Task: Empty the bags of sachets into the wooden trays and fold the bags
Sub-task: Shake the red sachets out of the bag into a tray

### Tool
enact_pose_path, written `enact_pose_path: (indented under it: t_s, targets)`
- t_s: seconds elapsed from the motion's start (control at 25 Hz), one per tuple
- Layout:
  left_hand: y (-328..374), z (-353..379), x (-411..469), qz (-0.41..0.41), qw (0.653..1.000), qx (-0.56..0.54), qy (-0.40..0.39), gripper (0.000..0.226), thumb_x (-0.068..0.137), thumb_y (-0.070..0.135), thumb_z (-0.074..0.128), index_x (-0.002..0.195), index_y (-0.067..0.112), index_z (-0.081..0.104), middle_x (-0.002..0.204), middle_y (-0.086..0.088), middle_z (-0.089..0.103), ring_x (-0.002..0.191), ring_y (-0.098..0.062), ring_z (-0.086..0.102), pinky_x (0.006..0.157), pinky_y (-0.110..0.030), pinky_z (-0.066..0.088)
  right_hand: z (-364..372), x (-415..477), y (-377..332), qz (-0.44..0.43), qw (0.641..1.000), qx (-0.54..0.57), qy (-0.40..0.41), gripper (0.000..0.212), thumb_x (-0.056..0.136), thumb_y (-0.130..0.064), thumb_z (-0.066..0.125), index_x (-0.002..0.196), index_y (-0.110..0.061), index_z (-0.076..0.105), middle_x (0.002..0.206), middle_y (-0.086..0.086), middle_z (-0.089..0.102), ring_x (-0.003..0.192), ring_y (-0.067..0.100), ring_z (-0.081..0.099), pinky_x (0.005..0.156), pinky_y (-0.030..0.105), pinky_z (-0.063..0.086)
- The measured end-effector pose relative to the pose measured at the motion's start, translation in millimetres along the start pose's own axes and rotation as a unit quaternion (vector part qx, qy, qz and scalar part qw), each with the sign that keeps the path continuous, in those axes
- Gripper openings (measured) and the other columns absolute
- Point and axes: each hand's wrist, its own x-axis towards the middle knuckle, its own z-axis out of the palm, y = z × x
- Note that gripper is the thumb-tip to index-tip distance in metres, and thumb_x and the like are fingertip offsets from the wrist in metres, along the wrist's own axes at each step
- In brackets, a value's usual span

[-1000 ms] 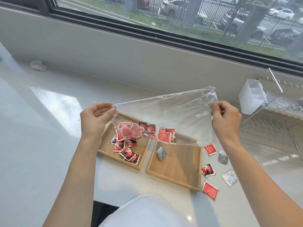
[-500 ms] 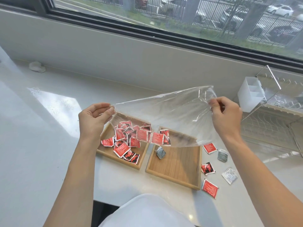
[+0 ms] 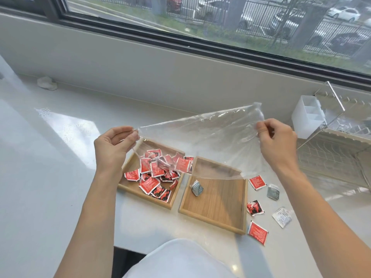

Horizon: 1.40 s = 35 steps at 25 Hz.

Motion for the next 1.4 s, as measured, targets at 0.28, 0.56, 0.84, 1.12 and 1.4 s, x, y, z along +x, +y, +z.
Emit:
enact_pose_path:
  t_s: [0.28,0.56,0.84,1.12,1.4]
  targets:
    - [1.6,-1.9,-0.1,-0.001,1.000,-0.001,0.004,0.019,0.080,0.005,0.077,0.096,0.013,0.071,0.087,-0.003,0.075,0.078,-0.015,0.072,0.073,-0.023,0.056,-2.2,1.5,-3.1,-0.009,1.000,0.006,0.000,0.027,0.098,-0.027,0.055,0.083,-0.008,0.067,0.065,0.008,0.062,0.060,0.022,0.050,0.062,0.032,0.041]
    - [2.7,-3.5,-1.3,-0.002,1.000,-0.008,0.014,0.017,0.082,0.003,0.075,0.093,0.015,0.070,0.083,0.001,0.075,0.075,-0.012,0.072,0.073,-0.023,0.056,0.2,4.8,-7.3,-0.024,1.000,0.004,-0.007,0.026,0.098,-0.027,0.057,0.081,-0.009,0.067,0.064,0.004,0.061,0.060,0.022,0.052,0.061,0.031,0.041]
    - [5.3,0.1,-0.3,0.005,1.000,-0.006,0.015,0.017,0.082,0.003,0.075,0.092,0.017,0.070,0.079,0.005,0.075,0.075,-0.011,0.072,0.071,-0.022,0.056,-5.1,6.8,-11.6,-0.020,1.000,0.004,-0.002,0.026,0.098,-0.026,0.057,0.081,-0.010,0.068,0.064,0.007,0.061,0.059,0.018,0.050,0.059,0.028,0.039]
    - [11.3,6.2,3.5,0.014,1.000,0.008,0.013,0.018,0.084,0.005,0.074,0.100,0.011,0.068,0.090,-0.001,0.073,0.074,-0.011,0.071,0.071,-0.022,0.055,-10.7,14.2,-12.8,-0.029,0.999,0.031,0.032,0.024,0.098,-0.029,0.057,0.087,-0.012,0.071,0.066,-0.010,0.059,0.062,0.004,0.051,0.065,0.027,0.042]
    - [14.9,1.1,7.3,0.023,0.999,0.007,0.021,0.016,0.084,0.006,0.074,0.096,0.014,0.068,0.090,-0.002,0.073,0.073,-0.012,0.072,0.070,-0.022,0.055,-9.1,14.5,-20.6,-0.035,0.996,0.061,0.046,0.028,0.097,-0.036,0.059,0.087,-0.013,0.071,0.071,0.001,0.066,0.059,0.013,0.052,0.062,0.030,0.046]
